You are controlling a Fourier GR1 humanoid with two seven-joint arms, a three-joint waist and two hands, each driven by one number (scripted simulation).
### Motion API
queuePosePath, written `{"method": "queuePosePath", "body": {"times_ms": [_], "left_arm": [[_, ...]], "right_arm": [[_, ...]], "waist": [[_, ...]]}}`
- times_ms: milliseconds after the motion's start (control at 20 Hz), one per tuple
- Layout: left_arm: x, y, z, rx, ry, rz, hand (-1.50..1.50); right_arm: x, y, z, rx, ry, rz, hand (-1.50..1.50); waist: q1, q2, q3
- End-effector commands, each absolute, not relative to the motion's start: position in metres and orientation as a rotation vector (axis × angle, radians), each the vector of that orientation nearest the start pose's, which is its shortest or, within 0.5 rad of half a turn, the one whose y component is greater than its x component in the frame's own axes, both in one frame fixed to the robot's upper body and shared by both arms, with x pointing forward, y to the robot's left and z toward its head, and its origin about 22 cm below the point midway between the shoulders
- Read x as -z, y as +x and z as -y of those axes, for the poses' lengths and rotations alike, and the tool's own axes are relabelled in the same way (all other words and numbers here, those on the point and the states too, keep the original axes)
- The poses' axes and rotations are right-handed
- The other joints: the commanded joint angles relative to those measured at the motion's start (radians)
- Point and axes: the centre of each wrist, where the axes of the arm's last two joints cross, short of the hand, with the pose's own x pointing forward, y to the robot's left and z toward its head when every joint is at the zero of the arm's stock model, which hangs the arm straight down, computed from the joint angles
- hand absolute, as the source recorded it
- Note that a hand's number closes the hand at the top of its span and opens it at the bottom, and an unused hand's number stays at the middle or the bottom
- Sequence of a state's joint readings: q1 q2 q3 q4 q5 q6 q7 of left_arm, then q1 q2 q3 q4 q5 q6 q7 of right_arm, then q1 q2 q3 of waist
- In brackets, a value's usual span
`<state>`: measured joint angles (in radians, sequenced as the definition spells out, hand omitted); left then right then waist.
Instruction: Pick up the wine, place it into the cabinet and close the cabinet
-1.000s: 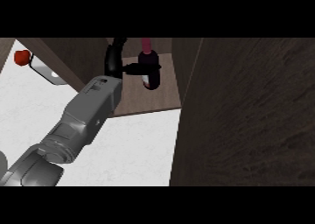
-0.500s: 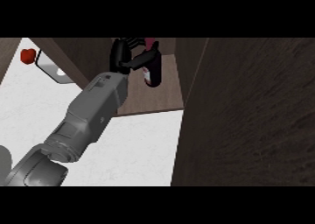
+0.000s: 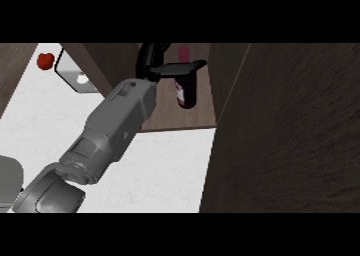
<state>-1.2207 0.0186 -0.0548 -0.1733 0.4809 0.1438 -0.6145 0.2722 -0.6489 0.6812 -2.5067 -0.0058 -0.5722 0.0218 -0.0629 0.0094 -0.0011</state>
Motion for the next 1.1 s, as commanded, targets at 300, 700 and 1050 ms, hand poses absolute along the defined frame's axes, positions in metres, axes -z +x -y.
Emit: {"method": "queuePosePath", "body": {"times_ms": [300, 700, 1050], "left_arm": [[-0.06, 0.437, -0.086, -0.017, -0.276, 1.803, -1.5], [-0.043, 0.419, -0.088, -0.025, -0.467, 1.777, -1.5], [-0.02, 0.384, -0.085, -0.027, -0.524, 1.764, -1.5]], "right_arm": [[-0.192, 0.058, 0.199, -0.148, 0.224, 1.929, -1.5], [-0.188, 0.061, 0.199, -0.142, 0.181, 1.921, -1.5], [-0.185, 0.062, 0.2, -0.135, 0.169, 1.917, -1.5]], "waist": [[0.026, -0.017, 0.001], [0.05, -0.03, 0.0], [0.064, -0.032, 0.001]]}}
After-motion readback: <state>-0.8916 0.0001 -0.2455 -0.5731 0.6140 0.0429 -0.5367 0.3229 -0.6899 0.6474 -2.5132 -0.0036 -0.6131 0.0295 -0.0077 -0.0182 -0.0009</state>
